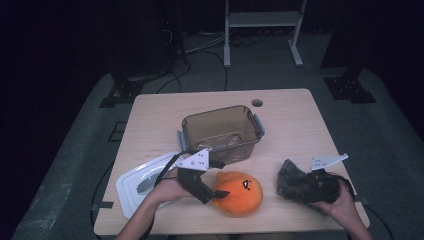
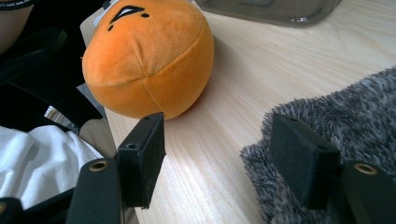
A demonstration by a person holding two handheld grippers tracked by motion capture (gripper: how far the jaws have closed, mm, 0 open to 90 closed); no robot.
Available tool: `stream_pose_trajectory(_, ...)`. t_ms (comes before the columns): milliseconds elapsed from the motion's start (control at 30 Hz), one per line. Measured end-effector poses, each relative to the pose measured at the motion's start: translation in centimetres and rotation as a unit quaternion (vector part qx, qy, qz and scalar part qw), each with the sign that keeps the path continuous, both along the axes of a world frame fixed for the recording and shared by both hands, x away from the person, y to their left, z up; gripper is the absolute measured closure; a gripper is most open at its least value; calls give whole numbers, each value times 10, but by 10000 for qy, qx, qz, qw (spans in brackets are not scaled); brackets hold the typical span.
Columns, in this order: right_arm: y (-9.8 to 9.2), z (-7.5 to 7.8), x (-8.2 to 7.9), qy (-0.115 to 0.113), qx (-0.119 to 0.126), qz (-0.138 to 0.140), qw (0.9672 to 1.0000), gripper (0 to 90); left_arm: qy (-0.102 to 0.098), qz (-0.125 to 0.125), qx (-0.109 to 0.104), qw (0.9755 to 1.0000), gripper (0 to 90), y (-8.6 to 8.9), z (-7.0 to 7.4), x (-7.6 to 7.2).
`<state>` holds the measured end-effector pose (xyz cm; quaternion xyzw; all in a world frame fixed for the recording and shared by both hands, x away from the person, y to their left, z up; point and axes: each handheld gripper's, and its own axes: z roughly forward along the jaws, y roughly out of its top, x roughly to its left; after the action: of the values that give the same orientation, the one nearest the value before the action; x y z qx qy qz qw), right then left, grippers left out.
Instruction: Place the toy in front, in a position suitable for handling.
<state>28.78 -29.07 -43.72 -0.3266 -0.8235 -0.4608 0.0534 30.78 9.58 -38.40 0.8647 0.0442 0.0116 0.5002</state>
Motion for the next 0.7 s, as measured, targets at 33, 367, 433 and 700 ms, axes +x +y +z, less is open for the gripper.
stream_pose_trajectory(33,0,0,0,6,6,-9,10000,350,14,-18,-4,10000,125,-2,-1,1)
stream_pose_trajectory(367,1,-1,1,8,1,18,10000,350,151,-176,1,9997,273,-10,-10,8)
stream_pose_trajectory(433,0,-1,1,12,3,11,10000,350,137,-177,25,9997,274,-14,-12,9)
stream_pose_trajectory(700,1,-2,0,18,-3,11,10000,350,270,-299,70,9992,300,-29,-19,16)
